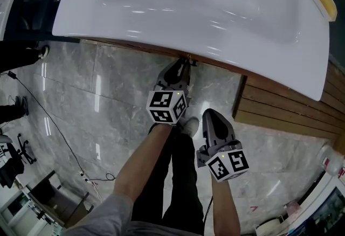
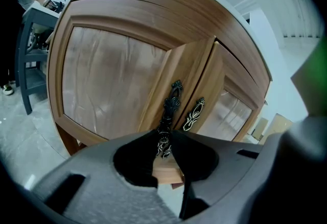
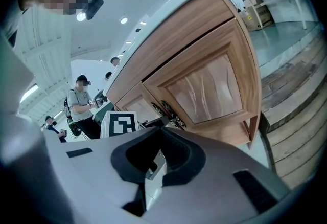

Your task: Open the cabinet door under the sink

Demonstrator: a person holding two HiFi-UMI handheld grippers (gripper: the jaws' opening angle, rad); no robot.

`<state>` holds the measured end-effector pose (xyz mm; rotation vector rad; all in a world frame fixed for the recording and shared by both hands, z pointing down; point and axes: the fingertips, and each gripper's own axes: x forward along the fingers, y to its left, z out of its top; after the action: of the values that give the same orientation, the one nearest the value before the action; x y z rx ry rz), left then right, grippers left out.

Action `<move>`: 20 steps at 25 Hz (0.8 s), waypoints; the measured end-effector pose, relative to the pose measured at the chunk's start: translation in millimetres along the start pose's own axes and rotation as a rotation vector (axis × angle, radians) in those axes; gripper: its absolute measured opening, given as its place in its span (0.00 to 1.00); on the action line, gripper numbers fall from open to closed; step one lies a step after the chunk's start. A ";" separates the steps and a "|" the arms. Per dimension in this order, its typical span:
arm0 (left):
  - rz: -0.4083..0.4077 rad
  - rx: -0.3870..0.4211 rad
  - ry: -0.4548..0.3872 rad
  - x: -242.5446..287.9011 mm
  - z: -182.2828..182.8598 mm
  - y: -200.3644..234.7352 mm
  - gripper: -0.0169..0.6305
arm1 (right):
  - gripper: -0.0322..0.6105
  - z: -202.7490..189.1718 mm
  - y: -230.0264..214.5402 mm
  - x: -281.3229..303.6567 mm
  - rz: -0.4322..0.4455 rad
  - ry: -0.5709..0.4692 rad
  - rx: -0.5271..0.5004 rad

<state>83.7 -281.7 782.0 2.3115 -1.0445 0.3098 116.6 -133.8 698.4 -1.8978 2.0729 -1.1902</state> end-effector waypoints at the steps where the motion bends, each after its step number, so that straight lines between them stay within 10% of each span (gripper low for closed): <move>1: 0.000 0.003 0.003 -0.3 -0.4 -0.4 0.15 | 0.07 -0.4 -1.5 -1.0 0.000 0.000 0.002; 20: -0.125 0.060 0.010 -50.3 -19.0 1.1 0.15 | 0.07 -23.3 17.0 -2.1 0.051 0.042 -0.014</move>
<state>49.8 -240.3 776.3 2.4134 -0.8921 0.3066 90.6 -122.1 703.7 -1.8299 2.1423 -1.2180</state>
